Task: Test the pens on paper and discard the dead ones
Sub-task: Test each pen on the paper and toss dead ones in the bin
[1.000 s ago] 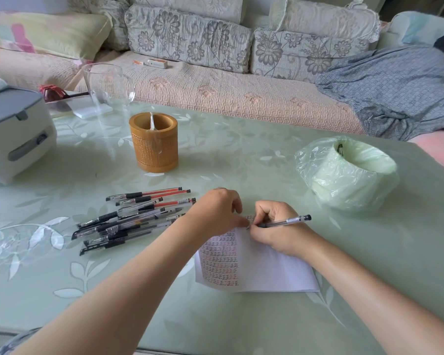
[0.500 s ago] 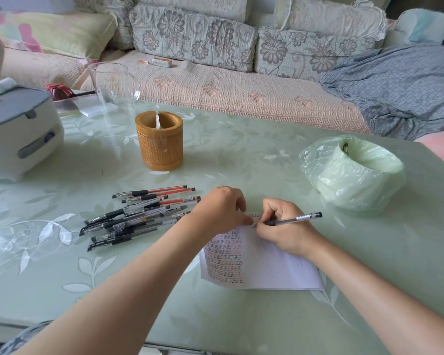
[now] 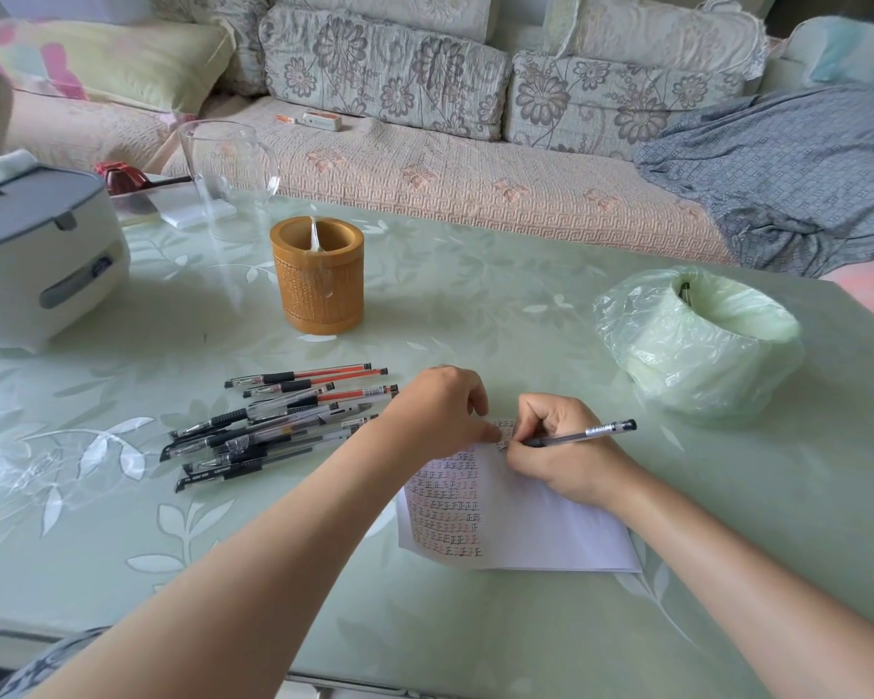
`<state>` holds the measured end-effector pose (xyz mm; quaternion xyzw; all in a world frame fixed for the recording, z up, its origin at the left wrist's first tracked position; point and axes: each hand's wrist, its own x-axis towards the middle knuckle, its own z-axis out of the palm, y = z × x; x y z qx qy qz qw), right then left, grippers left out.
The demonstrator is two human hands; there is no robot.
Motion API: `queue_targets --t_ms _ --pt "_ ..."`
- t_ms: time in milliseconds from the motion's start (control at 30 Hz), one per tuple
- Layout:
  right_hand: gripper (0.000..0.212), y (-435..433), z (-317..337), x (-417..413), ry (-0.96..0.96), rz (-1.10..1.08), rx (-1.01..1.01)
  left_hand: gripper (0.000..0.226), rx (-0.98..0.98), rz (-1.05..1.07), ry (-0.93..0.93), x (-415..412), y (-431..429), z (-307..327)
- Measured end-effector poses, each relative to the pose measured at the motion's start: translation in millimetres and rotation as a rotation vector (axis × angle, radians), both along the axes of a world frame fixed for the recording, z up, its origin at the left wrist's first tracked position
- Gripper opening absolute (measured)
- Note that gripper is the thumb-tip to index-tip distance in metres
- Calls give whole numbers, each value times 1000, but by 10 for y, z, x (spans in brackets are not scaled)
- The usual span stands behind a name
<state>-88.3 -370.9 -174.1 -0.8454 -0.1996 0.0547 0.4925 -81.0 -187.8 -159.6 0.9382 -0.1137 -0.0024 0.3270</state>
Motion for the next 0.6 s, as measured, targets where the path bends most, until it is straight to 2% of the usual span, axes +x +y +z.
queue_targets --t_ms 600 --pt "16 -19 2 -4 22 29 -15 31 7 0 3 10 2 -9"
